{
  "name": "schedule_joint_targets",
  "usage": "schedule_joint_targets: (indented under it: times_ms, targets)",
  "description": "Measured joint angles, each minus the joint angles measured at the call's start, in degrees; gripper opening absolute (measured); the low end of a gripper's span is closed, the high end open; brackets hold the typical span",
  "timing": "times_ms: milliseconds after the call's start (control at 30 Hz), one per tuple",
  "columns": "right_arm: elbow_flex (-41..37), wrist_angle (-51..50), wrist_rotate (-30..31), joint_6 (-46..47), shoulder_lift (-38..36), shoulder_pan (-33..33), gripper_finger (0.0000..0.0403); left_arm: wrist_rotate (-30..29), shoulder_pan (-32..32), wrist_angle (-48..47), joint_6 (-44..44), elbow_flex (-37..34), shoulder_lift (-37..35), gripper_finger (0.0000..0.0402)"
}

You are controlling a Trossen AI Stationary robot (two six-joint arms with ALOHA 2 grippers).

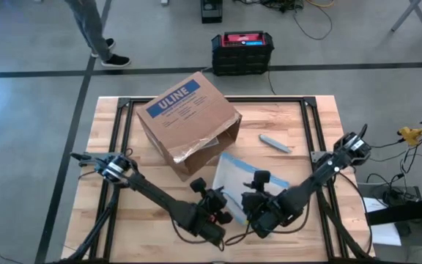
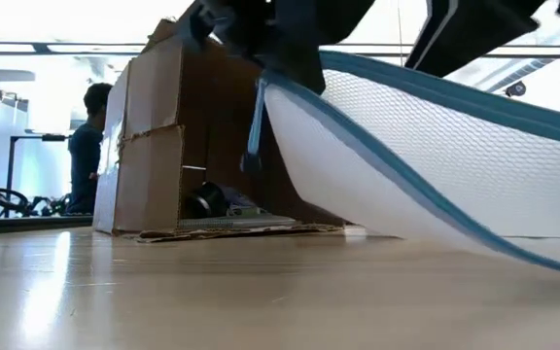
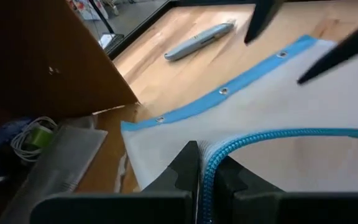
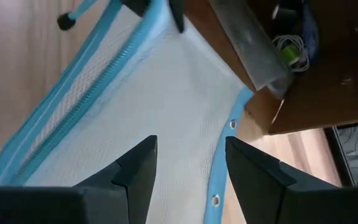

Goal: Unpack boxes
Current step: Put the transparent zip pouch into the white zip bag

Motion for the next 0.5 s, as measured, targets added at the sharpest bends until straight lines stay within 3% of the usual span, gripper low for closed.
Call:
schedule_joint_targets:
  times_ms: [167,400,500]
  targets:
    - [0.0,0.2,-0.4,-2.4,-0.3,0.1,0.0175,0.7,2.7,-0.6,0.6,0.0,-0.6,0.0]
    - [-0.3,-2.2,-7.9,-3.4,-3.2,-2.1,0.018,9.9,6.5,2.2,2.7,-0.1,-0.7,0.0]
    - [-1.1,-2.3,-10.7,-2.2,-5.0,-2.1,0.0181,10.6,6.6,4.3,5.2,-0.1,-0.7,0.0]
